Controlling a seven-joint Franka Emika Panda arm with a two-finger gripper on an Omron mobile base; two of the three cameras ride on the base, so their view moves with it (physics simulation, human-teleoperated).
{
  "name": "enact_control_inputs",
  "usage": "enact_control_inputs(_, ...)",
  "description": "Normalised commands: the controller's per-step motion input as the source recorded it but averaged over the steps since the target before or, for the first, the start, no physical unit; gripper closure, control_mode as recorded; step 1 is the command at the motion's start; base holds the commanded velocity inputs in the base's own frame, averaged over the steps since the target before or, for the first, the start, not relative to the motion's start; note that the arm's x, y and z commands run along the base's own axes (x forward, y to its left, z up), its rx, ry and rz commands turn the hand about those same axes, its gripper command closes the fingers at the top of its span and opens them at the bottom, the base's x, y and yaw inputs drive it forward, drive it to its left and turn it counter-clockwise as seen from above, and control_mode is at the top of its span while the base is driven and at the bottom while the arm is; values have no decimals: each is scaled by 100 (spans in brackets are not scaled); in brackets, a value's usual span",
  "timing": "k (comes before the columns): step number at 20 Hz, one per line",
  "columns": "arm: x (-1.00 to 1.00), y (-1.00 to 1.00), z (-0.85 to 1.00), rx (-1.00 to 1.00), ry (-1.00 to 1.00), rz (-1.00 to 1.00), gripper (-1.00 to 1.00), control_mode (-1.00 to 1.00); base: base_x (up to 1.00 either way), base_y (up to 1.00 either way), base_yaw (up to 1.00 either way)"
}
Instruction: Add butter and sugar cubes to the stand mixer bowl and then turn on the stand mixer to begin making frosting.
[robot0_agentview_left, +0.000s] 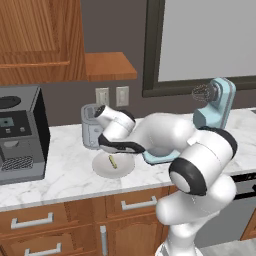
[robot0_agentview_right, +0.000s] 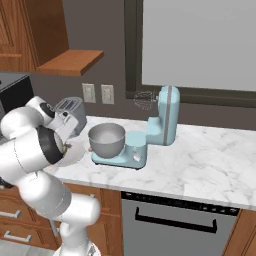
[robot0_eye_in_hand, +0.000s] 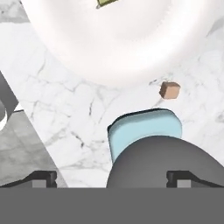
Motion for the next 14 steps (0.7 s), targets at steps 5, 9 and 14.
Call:
enact_control_inputs(5, 16, -20, -20, -4, 16, 0, -100, -100, 0, 0, 0)
enact_control_inputs(9, 17, -14, -15, -5, 15, 0, -100, -100, 0, 0, 0)
enact_control_inputs(14, 16, -1, -19, -6, 15, 0, -100, -100, 0, 0, 0)
